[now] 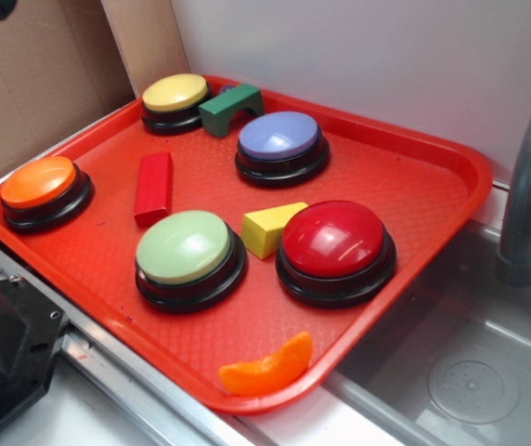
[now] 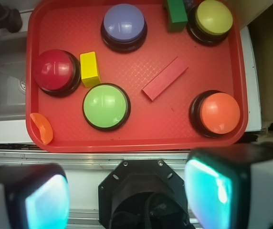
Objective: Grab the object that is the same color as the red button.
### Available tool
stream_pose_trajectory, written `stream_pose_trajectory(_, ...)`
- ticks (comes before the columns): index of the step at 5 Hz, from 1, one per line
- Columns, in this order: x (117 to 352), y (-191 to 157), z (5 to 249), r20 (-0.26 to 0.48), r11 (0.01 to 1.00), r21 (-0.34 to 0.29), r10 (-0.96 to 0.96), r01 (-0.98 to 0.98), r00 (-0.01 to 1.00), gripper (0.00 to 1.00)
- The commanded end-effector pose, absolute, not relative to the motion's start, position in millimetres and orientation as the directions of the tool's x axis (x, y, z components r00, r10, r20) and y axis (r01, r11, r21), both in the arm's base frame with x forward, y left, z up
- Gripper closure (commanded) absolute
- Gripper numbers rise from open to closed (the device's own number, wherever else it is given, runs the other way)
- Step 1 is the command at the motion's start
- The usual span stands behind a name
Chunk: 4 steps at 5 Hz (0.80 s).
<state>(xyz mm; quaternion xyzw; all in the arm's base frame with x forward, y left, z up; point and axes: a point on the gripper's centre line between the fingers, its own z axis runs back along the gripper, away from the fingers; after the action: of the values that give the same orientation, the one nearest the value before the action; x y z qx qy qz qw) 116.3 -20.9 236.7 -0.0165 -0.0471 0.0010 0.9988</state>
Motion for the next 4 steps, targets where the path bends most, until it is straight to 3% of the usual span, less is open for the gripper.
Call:
stream_pose_trajectory(1,116,-21,237,0.094,0.999,-0.033,0.003,0.0,0.996,0.0)
stream_pose_trajectory(2,129,-12,222,0.091,0.971,-0.077,0.231,-0.224,0.969,0.0)
stream_pose_trajectory(3,143,5,200,0.069,0.88,-0.125,0.468,-0.458,0.881,0.0)
stream_pose_trajectory(4,158,23,172,0.113,0.743,-0.125,0.669,-0.657,0.735,0.0)
